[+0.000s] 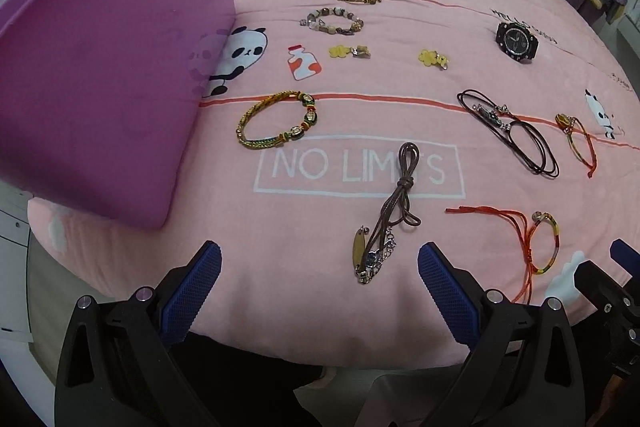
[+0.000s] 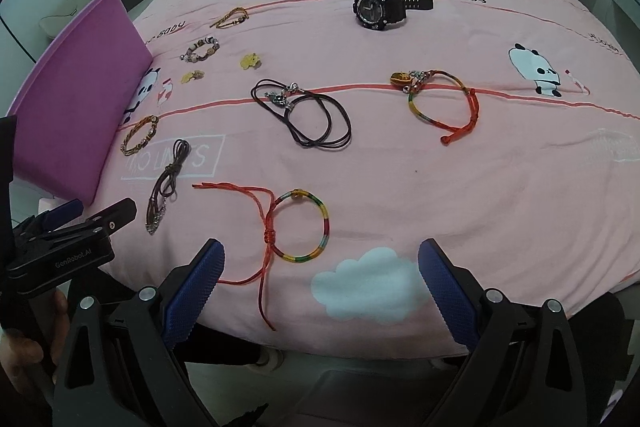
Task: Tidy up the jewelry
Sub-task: 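Grasp the brown cord necklace with the left tool while the right tool grasps the rainbow string bracelet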
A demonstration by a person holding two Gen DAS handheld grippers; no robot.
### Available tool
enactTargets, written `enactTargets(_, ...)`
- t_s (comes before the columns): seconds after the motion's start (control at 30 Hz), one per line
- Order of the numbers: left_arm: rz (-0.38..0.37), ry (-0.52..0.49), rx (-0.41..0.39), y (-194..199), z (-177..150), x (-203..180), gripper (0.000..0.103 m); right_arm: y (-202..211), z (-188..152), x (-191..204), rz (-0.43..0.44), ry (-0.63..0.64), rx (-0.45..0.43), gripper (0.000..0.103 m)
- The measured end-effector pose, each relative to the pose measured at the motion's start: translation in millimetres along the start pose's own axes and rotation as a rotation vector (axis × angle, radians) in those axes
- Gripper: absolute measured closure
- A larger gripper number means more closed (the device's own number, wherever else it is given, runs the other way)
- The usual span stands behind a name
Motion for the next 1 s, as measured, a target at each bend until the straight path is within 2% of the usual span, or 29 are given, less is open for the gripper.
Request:
enactTargets(0.37,-0.034,-0.014,-0.011,-28.8,7.5,-15.8,0.006,-36.9,2.9,-1.1,-0.034,0.021,0.032,0.010)
enactTargets(0.57,-0.044,-0.026,-0.006,-40.2,6.0,-20.2,0.007,-56.3,2.0,-5.9,-0.113,0.058,0.064,0.010)
enactTargets(0.73,-0.044,-0.029,-0.026,-45.9,5.0,-24.0,0.008,-60.9,-1.1,-5.8,-0.146,0.090,0.046,0.011)
enactTargets(0.8,-0.050,-0.023,-0.037,-44.6,5.6,-25.4,0.014,-60.5,-2.4,-6.3,-0.148,0.092,0.040,0.013)
enactTargets(0.87,-0.064,-0.032,-0.050,-40.1,5.9,-29.5,0.030,-58.6,-3.2,-5.7,-0.157,0.097,0.035,0.020)
enactTargets(0.93,-0.061,-0.057,-0.059,-37.3,4.9,-35.2,0.038,-56.8,-3.5,-4.3,-0.167,0.110,0.029,0.036)
enactTargets(1.0,-0.072,-0.065,-0.064,-34.4,4.6,-39.0,0.049,-55.3,-3.1,-3.8,-0.177,0.120,0.027,0.048)
Point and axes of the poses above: each gripper's, at about its wrist camera, not at the fingertips, and y roughly against the way its jaws point, x to its left, z to its top, the point moved 6 cm from there along -y, roughly the way its jaws point, and after that the axes turned 11 degrees about z, right-handed, at the moved point
